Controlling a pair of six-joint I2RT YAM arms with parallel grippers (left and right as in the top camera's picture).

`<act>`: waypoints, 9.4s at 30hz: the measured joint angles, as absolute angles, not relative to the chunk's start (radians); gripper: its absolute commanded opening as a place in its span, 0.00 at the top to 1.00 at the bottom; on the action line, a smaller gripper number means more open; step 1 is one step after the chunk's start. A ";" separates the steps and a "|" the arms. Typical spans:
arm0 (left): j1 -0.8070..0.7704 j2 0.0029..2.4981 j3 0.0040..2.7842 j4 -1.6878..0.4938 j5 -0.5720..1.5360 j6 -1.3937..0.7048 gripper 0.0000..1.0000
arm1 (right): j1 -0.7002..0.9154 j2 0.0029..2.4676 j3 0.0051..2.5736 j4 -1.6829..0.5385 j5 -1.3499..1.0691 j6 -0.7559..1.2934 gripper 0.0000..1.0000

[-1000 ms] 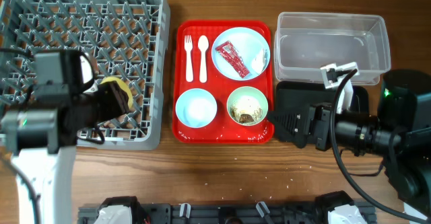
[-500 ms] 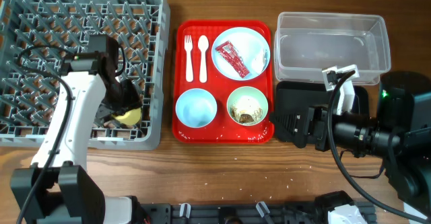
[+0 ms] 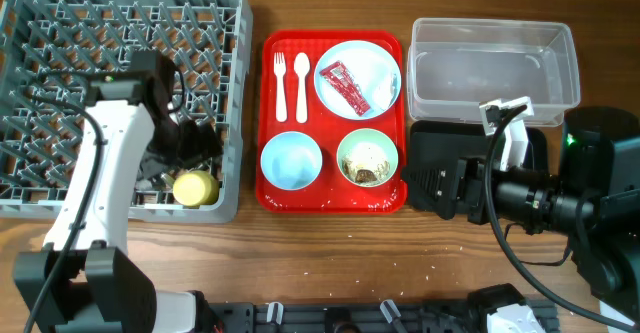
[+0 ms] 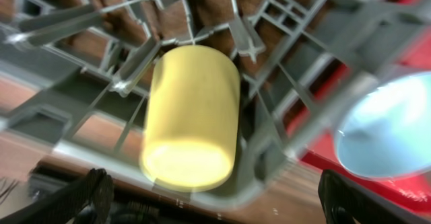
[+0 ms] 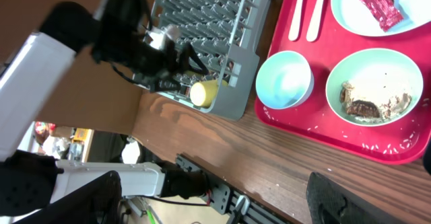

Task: Sort waste into correct bins and load items into the dishwasher rack
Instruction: 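Place the yellow cup into the dish rack with the left gripper, then grasp the red snack wrapper from the plate with the right gripper, then drop the red wrapper into the clear plastic bin, then grasp the green bowl with the right gripper and move it over the black tray, then tip the green bowl to dump scraps onto the black tray, then set the green bowl back on the red tray and retract the right arm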

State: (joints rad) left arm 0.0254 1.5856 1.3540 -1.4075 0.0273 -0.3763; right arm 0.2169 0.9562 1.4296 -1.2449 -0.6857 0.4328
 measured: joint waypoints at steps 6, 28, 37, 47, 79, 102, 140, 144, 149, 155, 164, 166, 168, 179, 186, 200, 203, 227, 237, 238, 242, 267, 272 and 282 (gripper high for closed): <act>0.022 1.568 1.700 -1.596 0.028 -0.376 0.07 | 0.217 0.956 1.429 -1.245 -0.674 0.428 0.18; -0.123 0.973 1.768 -1.485 0.050 -0.357 0.00 | 0.480 2.075 1.661 -0.707 0.008 0.348 0.35; -0.123 0.973 1.768 -1.485 0.050 -0.357 0.00 | 0.442 2.202 1.660 -0.553 0.009 0.263 0.52; -0.123 0.973 1.768 -1.485 0.050 -0.357 0.00 | 0.442 2.227 1.676 -0.679 -0.004 0.222 0.96; -0.123 0.973 1.768 -1.485 0.050 -0.357 0.00 | 0.511 2.061 1.610 -0.743 0.348 0.366 0.50; -0.123 0.973 1.768 -1.487 0.050 -0.357 0.00 | 0.161 1.846 1.640 -0.810 0.225 0.403 0.32; -0.123 0.973 1.768 -1.488 0.050 -0.357 0.00 | 0.740 1.810 1.100 -0.543 0.183 0.557 0.91; -0.123 0.973 1.768 -1.488 0.050 -0.357 0.00 | 0.736 1.824 1.100 -0.542 0.178 0.566 0.96; -0.123 0.973 1.768 -1.488 0.050 -0.357 0.00 | 0.735 1.758 1.100 -0.651 0.157 0.573 0.96; -0.123 0.973 1.768 -1.487 0.050 -0.357 0.00 | 0.639 1.340 1.102 -0.826 0.046 0.610 0.96; -0.123 0.973 1.768 -1.488 0.049 -0.357 0.00 | 0.204 1.068 1.072 -1.017 -0.398 0.389 0.96; -0.123 0.973 1.768 -1.488 0.050 -0.357 0.00 | 0.094 1.094 1.007 -0.977 -0.542 0.300 0.96; -0.123 0.973 1.768 -1.488 0.049 -0.357 0.00 | 0.007 1.150 0.944 -0.923 -0.729 0.199 0.96; -0.123 0.973 1.768 -1.488 0.050 -0.357 0.00 | -0.337 1.555 0.808 -0.787 -1.296 -0.185 0.96; -0.123 0.973 1.768 -1.488 0.049 -0.357 0.00 | -0.415 1.555 0.808 -0.809 -1.446 -0.231 0.96; -0.123 0.973 1.768 -1.488 0.049 -0.357 0.00 | -0.427 1.554 0.806 -0.760 -1.491 -0.154 0.95; -0.123 0.973 1.768 -1.488 0.050 -0.357 0.00 | -0.424 1.549 0.807 -0.865 -1.515 -0.202 0.95; -0.123 0.973 1.768 -1.488 0.050 -0.357 0.00 | 0.626 1.194 0.836 -0.599 -0.169 0.307 0.96; -0.123 0.973 1.768 -1.488 0.050 -0.357 0.00 | 0.651 1.551 0.993 -0.583 -0.060 0.354 0.46; -0.123 0.973 1.768 -1.488 0.050 -0.357 0.00 | 0.651 1.540 0.999 -0.605 -0.067 0.371 0.43; -0.123 0.973 1.768 -1.488 0.050 -0.357 0.00 | 0.651 1.282 1.002 -0.654 -0.110 0.408 0.00; -0.123 0.972 1.768 -1.487 0.049 -0.357 0.00 | 0.059 0.062 0.471 -0.617 0.121 0.471 0.00; -0.123 0.971 1.768 -1.488 0.049 -0.357 0.00 | 0.024 0.020 0.285 -0.332 -0.053 0.274 0.00; -0.123 0.971 1.768 -1.488 0.049 -0.357 0.00 | 0.024 0.016 0.014 0.001 -0.086 0.229 0.00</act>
State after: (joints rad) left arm -0.1234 0.9714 1.7683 -1.4876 0.0494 -0.3573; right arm 0.0242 0.0162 0.0135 0.0013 -0.0864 0.2291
